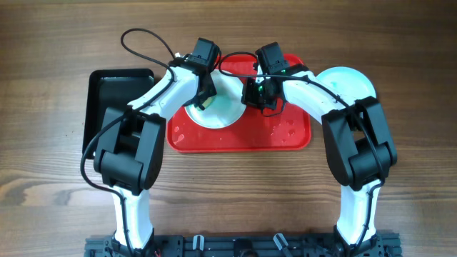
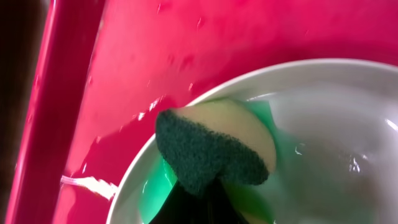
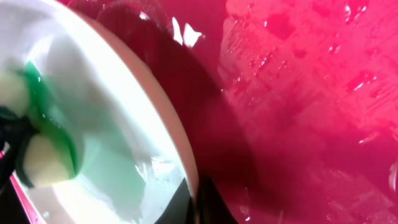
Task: Clean dirty plates on tray and stack at the side
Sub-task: 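Lower the sponge with the left gripper and scrub the third plate, then lift the sponge off the plate with the left gripper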
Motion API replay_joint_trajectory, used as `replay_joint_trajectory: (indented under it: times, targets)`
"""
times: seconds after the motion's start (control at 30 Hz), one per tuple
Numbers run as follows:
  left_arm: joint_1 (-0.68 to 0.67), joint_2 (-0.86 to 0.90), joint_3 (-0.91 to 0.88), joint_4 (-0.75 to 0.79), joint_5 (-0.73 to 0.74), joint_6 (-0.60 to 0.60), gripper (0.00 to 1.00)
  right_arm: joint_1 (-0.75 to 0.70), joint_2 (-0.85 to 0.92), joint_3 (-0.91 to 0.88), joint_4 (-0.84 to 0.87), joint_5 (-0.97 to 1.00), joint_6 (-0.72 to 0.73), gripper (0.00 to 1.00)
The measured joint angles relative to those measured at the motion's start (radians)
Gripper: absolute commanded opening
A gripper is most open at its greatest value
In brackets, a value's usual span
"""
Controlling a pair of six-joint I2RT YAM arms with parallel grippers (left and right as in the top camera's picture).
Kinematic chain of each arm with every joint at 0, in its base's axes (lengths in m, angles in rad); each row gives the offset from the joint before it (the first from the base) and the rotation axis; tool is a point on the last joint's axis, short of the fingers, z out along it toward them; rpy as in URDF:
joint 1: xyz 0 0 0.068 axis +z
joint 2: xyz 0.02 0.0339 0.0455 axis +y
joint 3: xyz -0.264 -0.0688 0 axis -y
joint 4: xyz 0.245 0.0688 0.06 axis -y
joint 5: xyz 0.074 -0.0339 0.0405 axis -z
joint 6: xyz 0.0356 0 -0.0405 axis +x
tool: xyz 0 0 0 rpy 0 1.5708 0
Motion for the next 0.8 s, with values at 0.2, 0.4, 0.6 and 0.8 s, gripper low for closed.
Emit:
replay_joint_trajectory:
  times: [0.2, 0.4, 0.6, 0.8]
  targets:
    - [0.05, -0.01, 0.001, -0.079, 0.383, 0.245, 0.04, -0.002, 0.0, 0.0, -0.009, -0.008, -0.029, 0.04]
    - [0.048, -0.02, 0.007, -0.172, 0.666, 0.401, 0.04, -0.003, 0.0, 0.0, -0.014, -0.025, -0.055, 0.04]
    - [0.181, -0.155, 0.074, -0.194, 0.462, 0.293, 0.04, -0.004, -0.012, 0.0, -0.072, -0.021, -0.114, 0.04]
    - [0.225, -0.171, 0.081, -0.234, 0.353, 0.247, 0.04, -0.004, -0.185, -0.004, -0.216, 0.215, -0.149, 0.04]
